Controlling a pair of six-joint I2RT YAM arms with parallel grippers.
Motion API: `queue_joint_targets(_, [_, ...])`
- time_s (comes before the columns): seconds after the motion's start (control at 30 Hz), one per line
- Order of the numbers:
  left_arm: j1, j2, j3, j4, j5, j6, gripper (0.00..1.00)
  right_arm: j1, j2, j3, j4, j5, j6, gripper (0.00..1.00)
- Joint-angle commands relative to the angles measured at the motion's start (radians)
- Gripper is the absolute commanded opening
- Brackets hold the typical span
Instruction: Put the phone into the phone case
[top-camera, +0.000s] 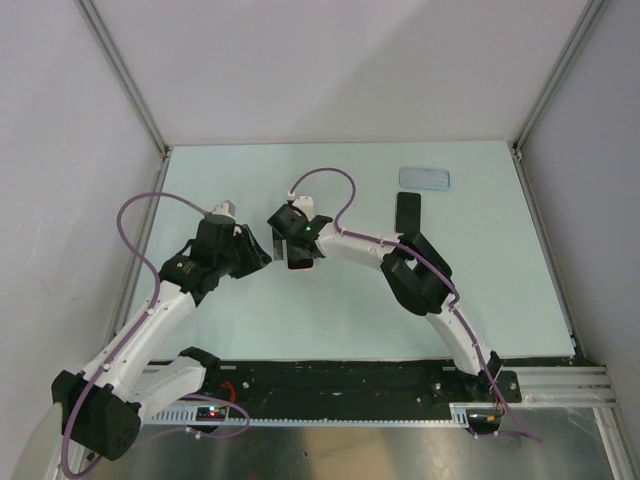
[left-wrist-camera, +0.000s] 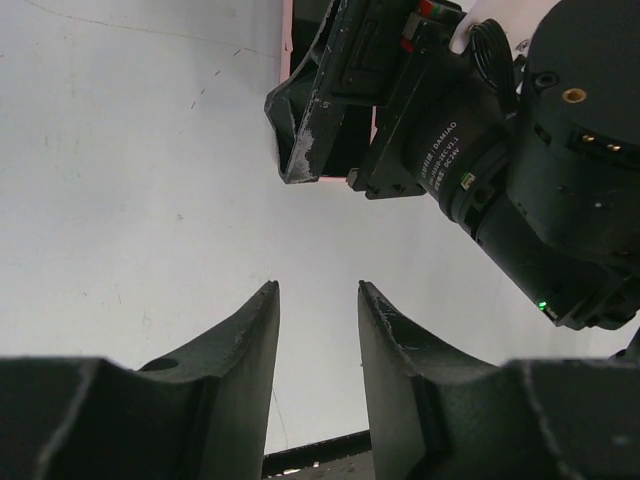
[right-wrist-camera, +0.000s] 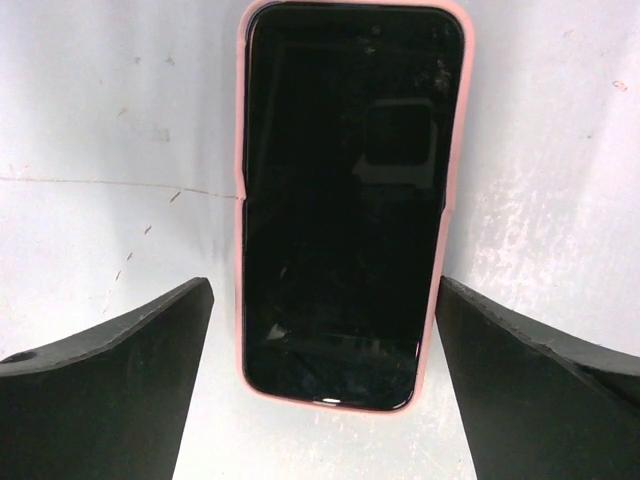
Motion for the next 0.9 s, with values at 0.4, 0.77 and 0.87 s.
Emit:
queue_joint_targets(0.4, [0.010, -0.024, -0.002, 0.012, 0.017, 0.068, 0.43, -0.258, -0.409, -0.250, 0.036, 0.007, -0.041, 0.92])
queue_joint_targets(0.77, [0.009, -0.034, -0.006, 0.024, 0.022, 0.059, 0.43, -0.756, -0.408, -0.275, 0.040, -0.027, -0.003, 0.76])
queue_joint_targets(0.87, [0.010, -0.037, -0.004, 0.025, 0.029, 0.059, 0.43, -0.840, -0.334, -0.198, 0.041, -0.036, -0.011, 0.73])
